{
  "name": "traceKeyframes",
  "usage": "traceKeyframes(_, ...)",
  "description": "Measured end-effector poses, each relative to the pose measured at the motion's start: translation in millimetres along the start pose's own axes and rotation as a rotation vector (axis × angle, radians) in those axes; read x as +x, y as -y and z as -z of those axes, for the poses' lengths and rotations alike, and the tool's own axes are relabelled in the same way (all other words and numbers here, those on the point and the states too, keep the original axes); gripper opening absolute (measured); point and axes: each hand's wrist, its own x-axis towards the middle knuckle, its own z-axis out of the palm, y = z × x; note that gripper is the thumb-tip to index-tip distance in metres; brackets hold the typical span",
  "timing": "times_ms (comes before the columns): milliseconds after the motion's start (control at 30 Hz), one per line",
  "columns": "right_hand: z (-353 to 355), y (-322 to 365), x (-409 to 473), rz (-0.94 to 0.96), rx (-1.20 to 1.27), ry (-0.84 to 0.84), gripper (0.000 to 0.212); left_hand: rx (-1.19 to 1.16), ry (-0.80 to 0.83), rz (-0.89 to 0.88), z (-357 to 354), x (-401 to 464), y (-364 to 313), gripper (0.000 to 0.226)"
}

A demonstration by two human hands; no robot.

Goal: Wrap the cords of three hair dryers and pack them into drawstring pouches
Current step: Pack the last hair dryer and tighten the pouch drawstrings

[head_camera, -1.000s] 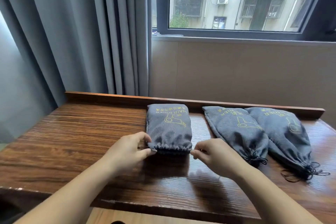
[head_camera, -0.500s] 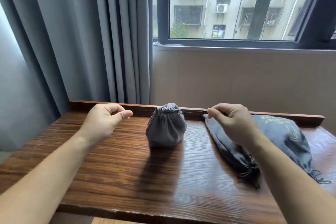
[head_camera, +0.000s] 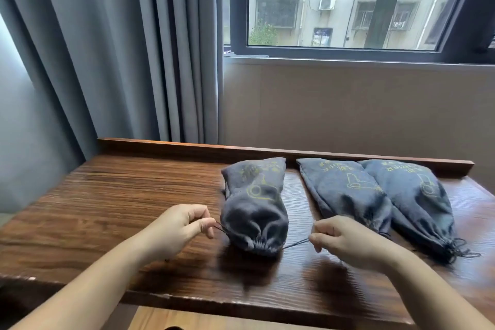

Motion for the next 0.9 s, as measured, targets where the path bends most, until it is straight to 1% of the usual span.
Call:
traceKeyframes(100,-2.3,-3.2,-4.7,-0.006,-0.045,0.021,0.027,-0.006,-0.013,-0.009,-9.2,0.1,1.6,0.023)
traceKeyframes(200,-5.5,-5.4,-8.1,0.014,-0.134,0.046,0.027,0.079,0.016,-0.021,-12.2,-0.8,4.2,0.024)
traceKeyframes(233,-7.6,-4.9,-8.6,0.027,-0.170,0.058,0.025,0.150,0.047,-0.025,-13.2,-0.9,5.4,0.029)
traceKeyframes(300,-13.8,-2.2,-8.3,0.047,-0.209,0.059,0.022,0.319,0.089,-0.072,-17.2,-1.0,6.9,0.049)
traceKeyframes(333,-17.1,0.1,-7.9,0.053,-0.214,0.049,0.027,0.373,0.100,-0.112,-20.0,-1.1,6.3,0.055)
traceKeyframes(400,-24.9,4.4,-6.5,0.058,-0.237,0.021,0.050,0.425,0.111,-0.184,-26.8,-1.7,2.4,0.066)
traceKeyframes(467,-33.3,12.4,-5.7,0.054,-0.326,0.017,0.071,0.453,0.084,-0.213,-34.1,-0.8,-3.6,0.080)
traceKeyframes(500,-37.9,16.3,-5.5,0.041,-0.381,0.008,0.076,0.463,0.042,-0.222,-37.4,-0.5,-7.2,0.079)
traceKeyframes(533,-43.1,19.9,-6.4,0.025,-0.425,-0.021,0.078,0.462,-0.013,-0.233,-40.2,-0.5,-11.6,0.070)
traceKeyframes(567,-48.2,23.9,-7.9,0.012,-0.458,-0.070,0.076,0.456,-0.058,-0.233,-42.4,-1.3,-17.6,0.064)
traceKeyframes(667,-64.5,30.3,-10.4,-0.025,-0.492,-0.274,0.074,0.479,-0.124,-0.189,-53.2,-5.9,-29.9,0.062)
traceKeyframes(733,-75.8,33.7,-9.6,0.011,-0.408,-0.387,0.066,0.382,-0.195,-0.227,-65.7,-8.2,-31.8,0.046)
traceKeyframes(767,-81.0,36.3,-8.9,0.033,-0.347,-0.399,0.057,0.305,-0.222,-0.260,-70.8,-9.2,-31.8,0.034)
traceKeyframes(833,-88.7,37.8,-8.4,0.072,-0.214,-0.385,0.040,0.143,-0.223,-0.286,-76.3,-9.0,-32.2,0.012)
traceKeyframes(867,-89.8,36.1,-8.5,0.078,-0.155,-0.374,0.034,0.064,-0.195,-0.285,-76.8,-8.4,-31.7,0.005)
traceKeyframes(900,-88.6,34.1,-8.6,0.080,-0.106,-0.369,0.030,0.008,-0.166,-0.286,-75.7,-8.3,-31.9,0.002)
